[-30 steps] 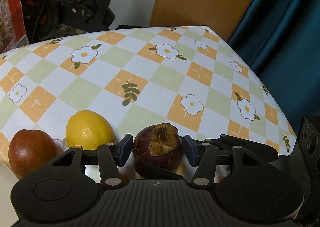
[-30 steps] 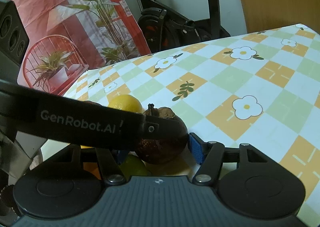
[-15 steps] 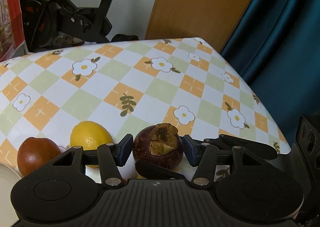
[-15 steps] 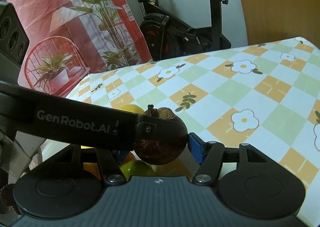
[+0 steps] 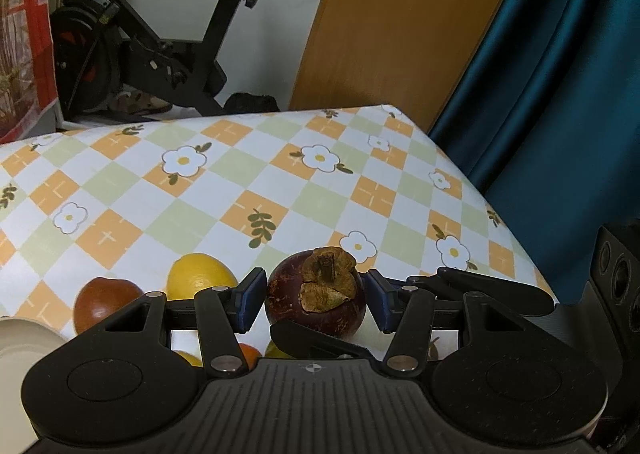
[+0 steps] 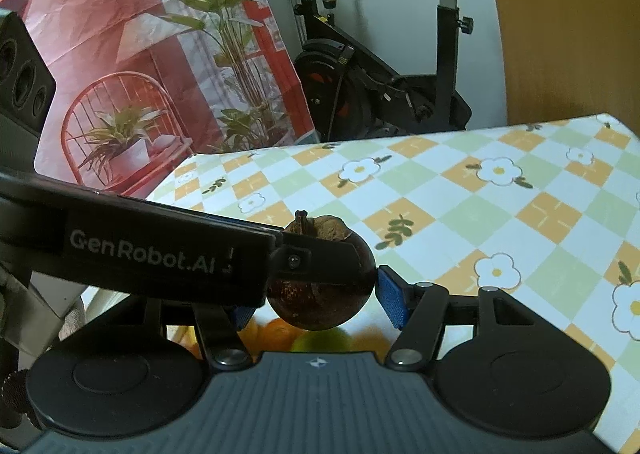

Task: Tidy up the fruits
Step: 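Carry the mangosteen onto the white plate and open the left gripper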

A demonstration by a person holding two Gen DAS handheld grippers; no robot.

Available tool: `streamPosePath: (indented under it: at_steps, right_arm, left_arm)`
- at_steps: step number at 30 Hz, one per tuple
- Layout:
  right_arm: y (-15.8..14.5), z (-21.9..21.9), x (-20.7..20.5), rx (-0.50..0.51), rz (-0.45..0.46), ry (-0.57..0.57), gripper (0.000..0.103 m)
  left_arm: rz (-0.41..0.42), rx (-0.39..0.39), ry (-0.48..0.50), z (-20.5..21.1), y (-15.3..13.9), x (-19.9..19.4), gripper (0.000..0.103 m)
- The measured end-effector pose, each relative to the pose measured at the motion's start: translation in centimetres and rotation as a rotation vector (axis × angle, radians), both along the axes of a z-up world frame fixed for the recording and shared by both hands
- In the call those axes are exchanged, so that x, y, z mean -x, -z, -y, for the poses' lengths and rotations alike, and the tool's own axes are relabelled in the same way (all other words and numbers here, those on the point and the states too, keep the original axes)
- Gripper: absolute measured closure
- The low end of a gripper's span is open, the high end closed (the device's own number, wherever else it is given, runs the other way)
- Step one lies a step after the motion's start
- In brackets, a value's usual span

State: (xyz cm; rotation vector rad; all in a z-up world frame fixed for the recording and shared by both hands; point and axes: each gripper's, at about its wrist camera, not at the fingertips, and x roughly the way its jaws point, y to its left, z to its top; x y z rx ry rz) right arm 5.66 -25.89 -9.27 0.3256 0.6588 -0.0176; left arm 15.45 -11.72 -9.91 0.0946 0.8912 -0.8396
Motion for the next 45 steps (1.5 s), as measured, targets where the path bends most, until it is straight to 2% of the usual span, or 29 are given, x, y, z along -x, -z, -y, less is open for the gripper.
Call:
streamPosePath:
  at_steps: [10, 20, 26, 30, 34, 37, 38, 40, 45]
  right_arm:
    - [-2.0, -3.5, -0.2, 0.027, 0.014, -0.047, 0.039]
    - [-2.8, -9.0, -2.8, 0.022, 0.028, -0.148, 0.039]
    - [-1.9, -13.3, -5.9, 0.011, 0.031, -0.24, 0.039]
    - [-0.2, -16.2, -8.3, 0.018, 0.021, -0.303, 0.039]
    - [1.8, -18.4, -10.7, 0.035, 0.005, -0.355, 0.039]
    - [2.8, -19.1, -12.2, 0.049, -0.001, -0.356, 0.044]
    - [3.0, -19.3, -12.6, 0.054, -0.01, -0.36, 0.046]
    - [3.7, -19.6, -13.4, 0.044, -0.025, -0.378, 0.058]
    - [3.5, -20.9, -14.4, 0.093, -0.023, -0.369, 0.058]
  left_arm:
    - [0.032, 0.014, -0.029, -4.2, -2.0, 1.0, 0.047]
    - [0.047, 0.023, -0.127, -10.7, -3.0, 0.1, 0.047]
    - [0.026, 0.016, -0.225, -15.4, -1.9, -1.8, 0.047]
    - [0.01, -0.002, -0.283, -17.8, -0.5, -3.3, 0.047]
    - [-0.037, 0.014, -0.324, -19.7, 1.4, -5.0, 0.047]
    - [-0.068, 0.046, -0.349, -20.4, 2.3, -5.9, 0.049]
    - [-0.069, 0.061, -0.342, -20.7, 2.5, -6.0, 0.047]
    - [-0.043, 0.051, -0.353, -20.5, 2.6, -6.1, 0.048]
    - [-0.065, 0.056, -0.369, -21.4, 3.1, -6.6, 0.048]
